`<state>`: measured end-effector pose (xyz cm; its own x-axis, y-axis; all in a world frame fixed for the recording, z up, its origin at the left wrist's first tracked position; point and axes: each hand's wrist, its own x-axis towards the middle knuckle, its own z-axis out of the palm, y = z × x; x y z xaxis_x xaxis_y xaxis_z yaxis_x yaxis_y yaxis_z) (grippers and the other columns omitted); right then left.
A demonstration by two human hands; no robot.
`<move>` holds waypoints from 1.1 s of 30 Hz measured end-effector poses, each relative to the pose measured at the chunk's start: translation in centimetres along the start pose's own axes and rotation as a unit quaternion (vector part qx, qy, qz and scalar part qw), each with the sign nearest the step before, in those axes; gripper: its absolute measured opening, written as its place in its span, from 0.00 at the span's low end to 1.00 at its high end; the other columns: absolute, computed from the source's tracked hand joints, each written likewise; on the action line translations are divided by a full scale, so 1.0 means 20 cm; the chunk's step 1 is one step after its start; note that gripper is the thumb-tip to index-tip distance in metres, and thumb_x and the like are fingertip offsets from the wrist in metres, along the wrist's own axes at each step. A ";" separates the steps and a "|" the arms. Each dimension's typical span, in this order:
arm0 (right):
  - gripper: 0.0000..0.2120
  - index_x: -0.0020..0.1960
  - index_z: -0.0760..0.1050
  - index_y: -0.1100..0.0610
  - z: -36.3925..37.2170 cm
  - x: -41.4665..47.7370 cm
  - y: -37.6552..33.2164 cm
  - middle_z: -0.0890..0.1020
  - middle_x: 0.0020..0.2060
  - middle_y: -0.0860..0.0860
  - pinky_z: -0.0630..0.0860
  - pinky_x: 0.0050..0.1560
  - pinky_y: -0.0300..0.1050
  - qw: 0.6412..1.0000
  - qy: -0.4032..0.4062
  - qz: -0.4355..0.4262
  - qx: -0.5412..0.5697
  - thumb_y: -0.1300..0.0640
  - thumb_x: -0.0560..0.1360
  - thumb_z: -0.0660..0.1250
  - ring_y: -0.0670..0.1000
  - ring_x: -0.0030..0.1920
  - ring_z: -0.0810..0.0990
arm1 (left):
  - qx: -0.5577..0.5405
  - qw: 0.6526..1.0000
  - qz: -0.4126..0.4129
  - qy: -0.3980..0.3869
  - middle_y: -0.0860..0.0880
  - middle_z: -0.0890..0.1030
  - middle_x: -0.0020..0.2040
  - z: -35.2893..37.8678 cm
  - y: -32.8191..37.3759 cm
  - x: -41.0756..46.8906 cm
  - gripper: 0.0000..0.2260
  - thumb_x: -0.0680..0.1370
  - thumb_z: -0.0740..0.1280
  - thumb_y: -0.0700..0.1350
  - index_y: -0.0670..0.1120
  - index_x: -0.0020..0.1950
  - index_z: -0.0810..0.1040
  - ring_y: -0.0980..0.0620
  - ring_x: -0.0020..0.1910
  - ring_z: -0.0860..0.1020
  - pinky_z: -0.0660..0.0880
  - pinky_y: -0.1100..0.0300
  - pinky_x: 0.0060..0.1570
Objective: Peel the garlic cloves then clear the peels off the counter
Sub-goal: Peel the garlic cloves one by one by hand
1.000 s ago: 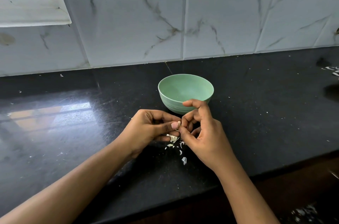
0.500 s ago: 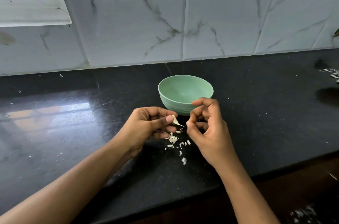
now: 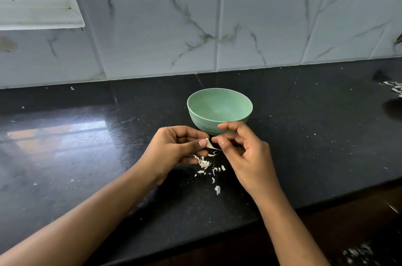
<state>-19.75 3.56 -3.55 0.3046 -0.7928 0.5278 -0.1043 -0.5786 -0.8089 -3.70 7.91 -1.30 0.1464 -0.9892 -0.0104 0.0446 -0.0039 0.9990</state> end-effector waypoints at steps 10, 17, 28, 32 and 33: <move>0.16 0.50 0.73 0.48 0.01 0.01 -0.01 0.82 0.34 0.46 0.73 0.41 0.29 0.999 -0.012 0.029 0.042 0.65 0.71 0.72 0.42 0.38 0.81 | 0.041 0.998 0.055 -0.005 0.46 0.84 0.35 0.02 -0.01 -0.01 0.05 0.67 0.72 0.38 0.42 0.42 0.82 0.54 0.33 0.82 0.76 0.65 0.32; 0.17 0.49 0.68 0.46 0.02 0.01 0.01 0.76 0.36 0.46 0.72 0.35 0.32 1.000 -0.025 0.003 -0.014 0.67 0.73 0.67 0.42 0.37 0.75 | 0.017 0.999 0.045 -0.007 0.45 0.83 0.34 0.03 -0.01 -0.01 0.09 0.64 0.72 0.42 0.41 0.43 0.82 0.54 0.34 0.82 0.77 0.66 0.31; 0.23 0.53 0.71 0.41 0.01 0.00 -0.04 0.83 0.42 0.44 0.79 0.39 0.36 0.999 -0.009 -0.049 0.005 0.61 0.68 0.75 0.43 0.45 0.83 | -0.056 0.998 -0.014 -0.020 0.46 0.82 0.32 0.02 0.01 -0.01 0.09 0.65 0.72 0.42 0.41 0.43 0.80 0.56 0.30 0.80 0.77 0.67 0.29; 0.20 0.53 0.72 0.44 0.01 0.01 -0.04 0.84 0.39 0.45 0.77 0.41 0.33 0.998 0.028 -0.044 0.021 0.60 0.69 0.75 0.42 0.42 0.84 | -0.074 0.997 -0.010 -0.018 0.45 0.83 0.34 0.03 0.01 -0.01 0.11 0.65 0.70 0.41 0.40 0.46 0.81 0.56 0.30 0.81 0.77 0.67 0.29; 0.20 0.53 0.72 0.45 0.01 0.01 -0.03 0.84 0.39 0.45 0.78 0.42 0.34 0.998 0.032 -0.041 0.029 0.61 0.69 0.75 0.42 0.42 0.84 | -0.078 0.997 -0.008 -0.018 0.45 0.83 0.34 0.02 0.01 -0.01 0.11 0.66 0.70 0.41 0.40 0.46 0.81 0.56 0.31 0.81 0.78 0.67 0.30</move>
<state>-19.50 3.85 -2.94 0.2495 -0.7554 0.6059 -0.0270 -0.6309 -0.7754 -4.20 8.07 -1.06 0.1100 -0.9937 -0.0218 0.2010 0.0007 0.9796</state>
